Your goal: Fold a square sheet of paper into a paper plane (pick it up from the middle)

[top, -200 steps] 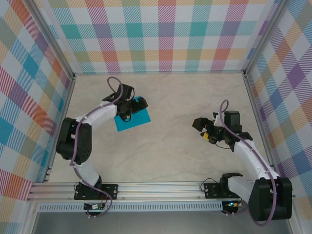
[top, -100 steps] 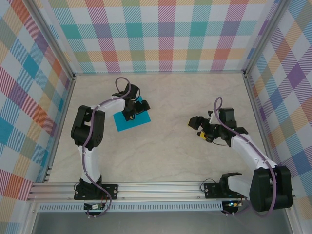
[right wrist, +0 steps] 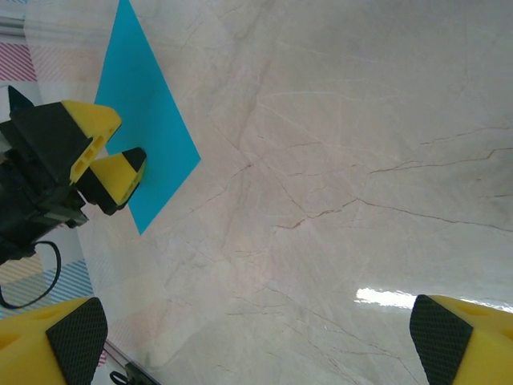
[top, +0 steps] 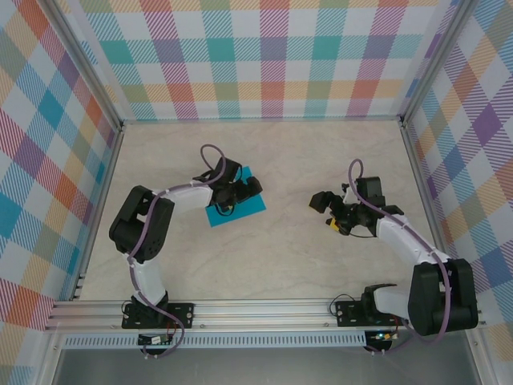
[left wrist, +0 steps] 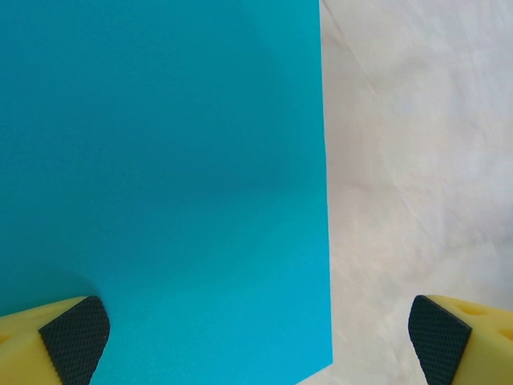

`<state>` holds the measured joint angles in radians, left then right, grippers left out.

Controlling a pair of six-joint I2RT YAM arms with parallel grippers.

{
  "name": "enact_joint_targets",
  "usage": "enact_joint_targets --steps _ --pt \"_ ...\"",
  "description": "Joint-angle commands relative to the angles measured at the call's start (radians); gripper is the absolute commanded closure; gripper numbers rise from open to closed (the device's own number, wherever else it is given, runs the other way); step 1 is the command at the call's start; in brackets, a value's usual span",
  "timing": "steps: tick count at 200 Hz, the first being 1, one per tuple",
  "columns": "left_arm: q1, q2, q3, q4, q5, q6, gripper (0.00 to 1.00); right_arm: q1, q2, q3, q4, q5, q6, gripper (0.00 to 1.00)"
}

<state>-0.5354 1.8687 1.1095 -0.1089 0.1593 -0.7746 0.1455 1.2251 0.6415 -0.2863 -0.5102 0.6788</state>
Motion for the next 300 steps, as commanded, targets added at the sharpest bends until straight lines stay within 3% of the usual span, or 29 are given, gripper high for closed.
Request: enact_joint_targets --steps 1,47,83,126,167,184,199,210,226,251,270,300 --pt "-0.096 0.044 -0.05 -0.086 0.045 -0.11 0.0 0.007 0.016 0.014 -0.03 0.022 -0.023 0.0" --pt "-0.195 0.032 0.012 -0.129 -0.073 -0.182 0.0 0.006 0.043 0.07 -0.076 0.015 -0.082 0.0" --pt "-0.201 -0.058 -0.038 -0.071 -0.2 -0.247 0.0 0.006 0.085 0.153 -0.09 0.009 -0.101 0.0" --pt "-0.199 -0.112 0.035 -0.187 -0.296 -0.215 0.0 0.006 0.158 0.267 -0.08 -0.035 -0.082 0.0" --pt "-0.195 -0.255 -0.048 -0.211 -0.338 -0.275 0.0 0.014 0.309 0.397 -0.091 -0.138 -0.09 0.05" --pt "-0.197 -0.31 -0.083 -0.211 -0.373 -0.267 0.0 0.019 0.36 0.462 -0.171 -0.135 -0.139 0.09" --pt "-0.195 -0.375 -0.146 -0.189 -0.419 -0.288 0.0 0.021 0.366 0.447 -0.121 -0.136 -0.134 0.1" --pt "-0.183 -0.42 -0.189 -0.116 -0.419 -0.244 0.0 0.022 0.37 0.462 -0.102 -0.139 -0.136 0.11" --pt "-0.18 -0.472 -0.188 -0.154 -0.477 -0.19 0.0 0.024 0.373 0.508 -0.156 -0.143 -0.151 0.11" --pt "-0.182 -0.529 -0.19 -0.216 -0.457 -0.181 0.0 0.062 0.351 0.496 -0.133 -0.168 -0.124 0.13" --pt "-0.182 -0.562 -0.208 -0.268 -0.438 -0.182 0.0 0.108 0.322 0.452 -0.119 -0.075 -0.056 0.14" --pt "-0.176 -0.635 -0.281 -0.251 -0.41 -0.181 0.0 0.166 0.266 0.317 0.021 -0.032 0.052 0.15"
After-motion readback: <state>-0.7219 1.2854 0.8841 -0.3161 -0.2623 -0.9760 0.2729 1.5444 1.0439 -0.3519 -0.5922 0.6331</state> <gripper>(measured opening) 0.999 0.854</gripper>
